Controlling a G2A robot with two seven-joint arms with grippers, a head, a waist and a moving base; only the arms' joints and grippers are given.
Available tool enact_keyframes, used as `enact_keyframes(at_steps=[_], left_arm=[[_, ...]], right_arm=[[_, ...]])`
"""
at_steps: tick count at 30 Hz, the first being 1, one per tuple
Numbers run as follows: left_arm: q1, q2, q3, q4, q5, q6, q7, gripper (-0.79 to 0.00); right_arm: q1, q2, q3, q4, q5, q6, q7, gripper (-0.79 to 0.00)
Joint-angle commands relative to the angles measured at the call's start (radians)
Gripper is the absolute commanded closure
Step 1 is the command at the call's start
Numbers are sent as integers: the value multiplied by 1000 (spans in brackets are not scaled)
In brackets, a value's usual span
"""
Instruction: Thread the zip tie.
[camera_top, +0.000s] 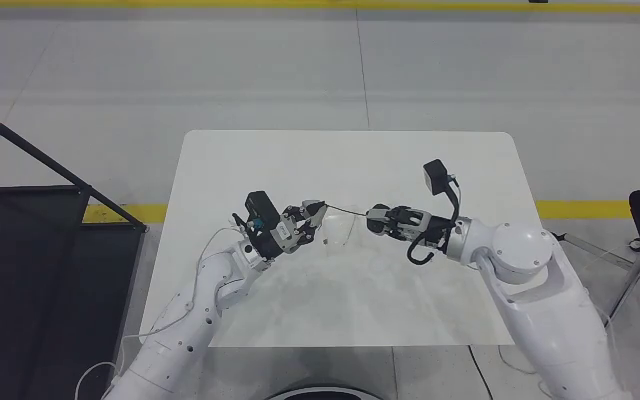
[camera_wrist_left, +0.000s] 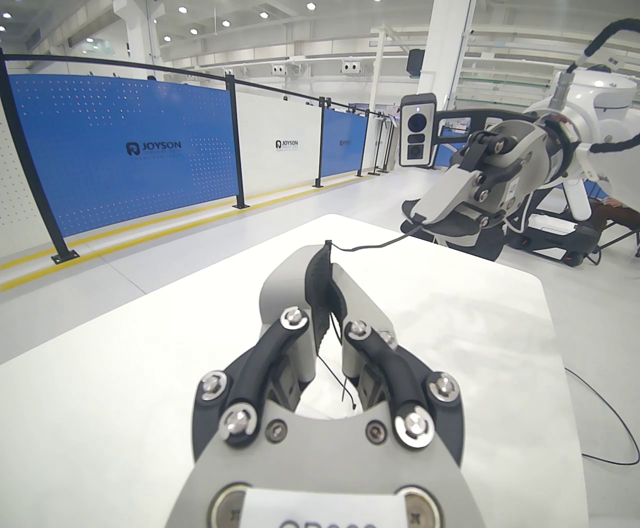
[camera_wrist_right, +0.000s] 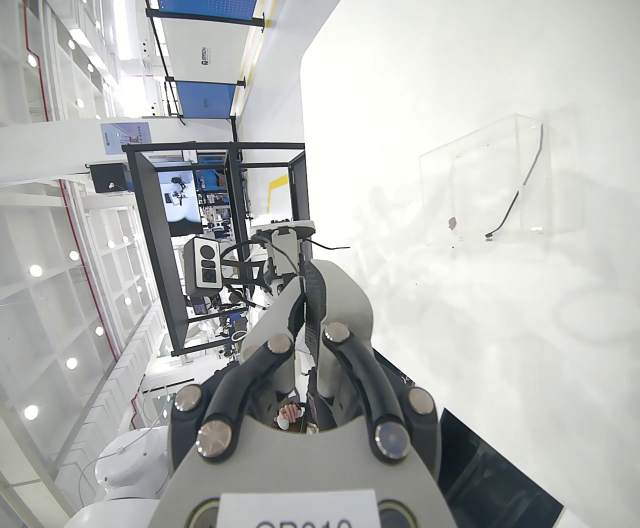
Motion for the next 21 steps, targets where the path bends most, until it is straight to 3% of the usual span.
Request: enact_keyframes(at_steps=[1,13,21], left_arm=[[5,0,-1,-7,-2,13,-4,0],[24,1,-23,-39,-19,12,-22,0],[24,1,-23,-39,-19,12,-22,0]], right_arm=[[-3,1,-1,-2,-7,-9,6,0],[-91,12,52,-70,-11,-50,-46,0],[-93,12,52,-72,-13,-50,-48,0]])
